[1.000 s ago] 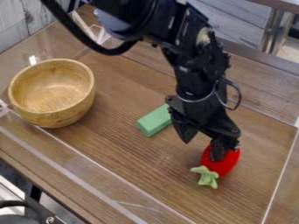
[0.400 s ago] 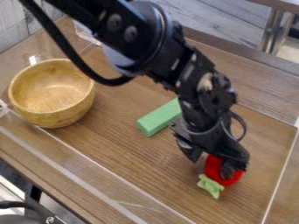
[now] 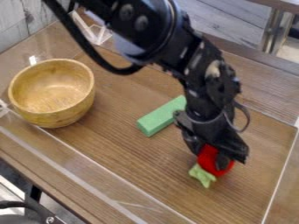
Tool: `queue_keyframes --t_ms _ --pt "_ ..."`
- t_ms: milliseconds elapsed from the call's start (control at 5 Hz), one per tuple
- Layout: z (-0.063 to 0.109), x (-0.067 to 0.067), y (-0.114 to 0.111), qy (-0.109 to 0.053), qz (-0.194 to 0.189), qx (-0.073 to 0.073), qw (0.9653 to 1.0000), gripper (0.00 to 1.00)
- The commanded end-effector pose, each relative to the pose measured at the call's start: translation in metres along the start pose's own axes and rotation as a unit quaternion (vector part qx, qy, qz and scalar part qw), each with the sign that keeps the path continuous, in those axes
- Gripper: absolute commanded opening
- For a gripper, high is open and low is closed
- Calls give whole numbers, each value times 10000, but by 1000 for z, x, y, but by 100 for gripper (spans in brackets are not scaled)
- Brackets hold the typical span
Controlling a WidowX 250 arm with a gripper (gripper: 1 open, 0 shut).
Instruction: Move the red fruit to the right
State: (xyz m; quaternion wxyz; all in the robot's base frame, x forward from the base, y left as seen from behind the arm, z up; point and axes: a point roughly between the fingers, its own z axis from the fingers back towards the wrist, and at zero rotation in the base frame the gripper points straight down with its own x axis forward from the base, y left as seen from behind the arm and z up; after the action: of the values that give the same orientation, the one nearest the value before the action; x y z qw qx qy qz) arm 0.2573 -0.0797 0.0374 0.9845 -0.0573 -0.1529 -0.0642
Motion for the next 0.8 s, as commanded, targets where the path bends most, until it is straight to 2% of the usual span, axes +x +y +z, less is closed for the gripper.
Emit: queue_keyframes --t_ms 0,200,600 --pt "-2 9 -3 -309 337 88 9989 0" --pt "-6 2 -5 -354 684 158 9969 0" --pt "-2 -5 -18 -300 493 58 9983 0"
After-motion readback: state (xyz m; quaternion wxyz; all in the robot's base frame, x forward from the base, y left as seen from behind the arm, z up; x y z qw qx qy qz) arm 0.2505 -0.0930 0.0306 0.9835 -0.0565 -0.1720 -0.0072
